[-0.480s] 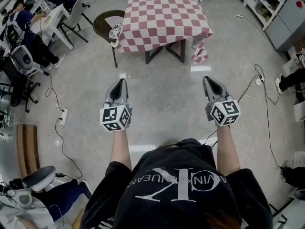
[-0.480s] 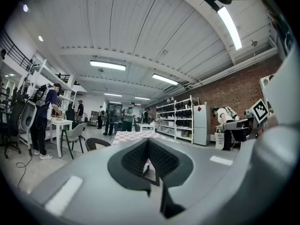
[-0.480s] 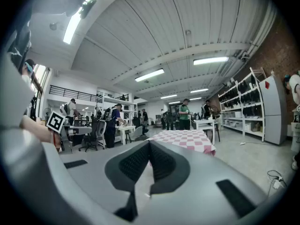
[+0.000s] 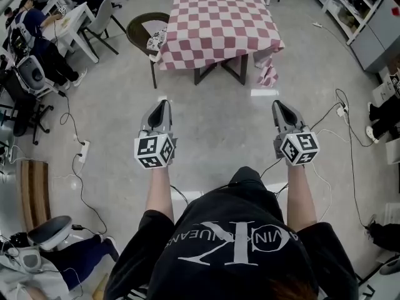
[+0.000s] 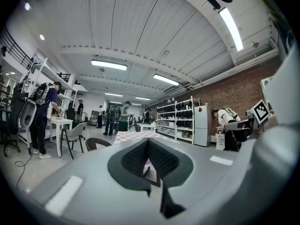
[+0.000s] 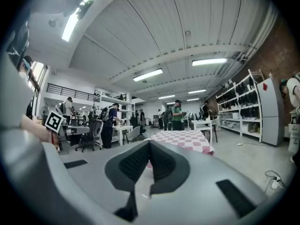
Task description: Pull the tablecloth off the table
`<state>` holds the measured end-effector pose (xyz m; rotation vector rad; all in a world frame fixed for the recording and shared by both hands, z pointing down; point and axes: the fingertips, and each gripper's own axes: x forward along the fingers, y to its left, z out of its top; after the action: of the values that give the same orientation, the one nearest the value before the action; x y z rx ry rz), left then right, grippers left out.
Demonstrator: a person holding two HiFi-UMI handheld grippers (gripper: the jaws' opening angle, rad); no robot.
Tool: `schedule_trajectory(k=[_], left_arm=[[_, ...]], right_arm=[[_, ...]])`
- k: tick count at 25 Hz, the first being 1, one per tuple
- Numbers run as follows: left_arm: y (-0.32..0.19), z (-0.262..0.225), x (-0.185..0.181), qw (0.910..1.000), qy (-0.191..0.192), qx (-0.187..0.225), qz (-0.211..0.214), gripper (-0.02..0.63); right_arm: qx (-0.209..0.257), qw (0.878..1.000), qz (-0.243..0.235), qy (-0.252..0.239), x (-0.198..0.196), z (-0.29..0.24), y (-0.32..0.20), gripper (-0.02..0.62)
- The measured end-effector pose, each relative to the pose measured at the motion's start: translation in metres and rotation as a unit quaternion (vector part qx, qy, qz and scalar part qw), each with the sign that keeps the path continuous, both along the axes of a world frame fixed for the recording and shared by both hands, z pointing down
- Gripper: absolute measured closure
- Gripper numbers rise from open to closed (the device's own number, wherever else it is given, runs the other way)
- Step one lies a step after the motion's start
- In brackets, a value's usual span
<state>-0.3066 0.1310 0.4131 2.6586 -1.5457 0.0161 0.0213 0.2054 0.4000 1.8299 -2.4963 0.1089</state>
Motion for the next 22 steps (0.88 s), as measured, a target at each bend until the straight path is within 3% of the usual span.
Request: schedule_trajectory(k=[8,16,17,19,22], left_arm=[[-0.024,0.007,-0.005,1.0000,-0.006,-0.005,-0.003,0.594],[-0.075,0.019,-0.013,0.9995,0.006,-0.016,-0.028,0.594],[-0.081,0.022,-0.011,0.9993,0.009,-0.019,-0.031,0.594],[-0.098,0.025,-0.005,0.9992,0.010,-0.023,-0.032,0.594],[-0.128,0.027,0.003,0.9991,0.006,-0.025,-0.034,0.594]], right_arm=[[0.004,0.999,0.028,-0.023,0.012,0.004,-0.020,0.583],[0.005,0.996,0.053,-0.071,0.030,0.018,-0.085,0.577],[0.001,0.996,0.051,-0.075,0.031,0.022,-0.095,0.565],[-0.008,0.996,0.042,-0.078,0.035,0.026,-0.120,0.463],[-0.013,0.997,0.032,-0.074,0.039,0.026,-0.158,0.451]])
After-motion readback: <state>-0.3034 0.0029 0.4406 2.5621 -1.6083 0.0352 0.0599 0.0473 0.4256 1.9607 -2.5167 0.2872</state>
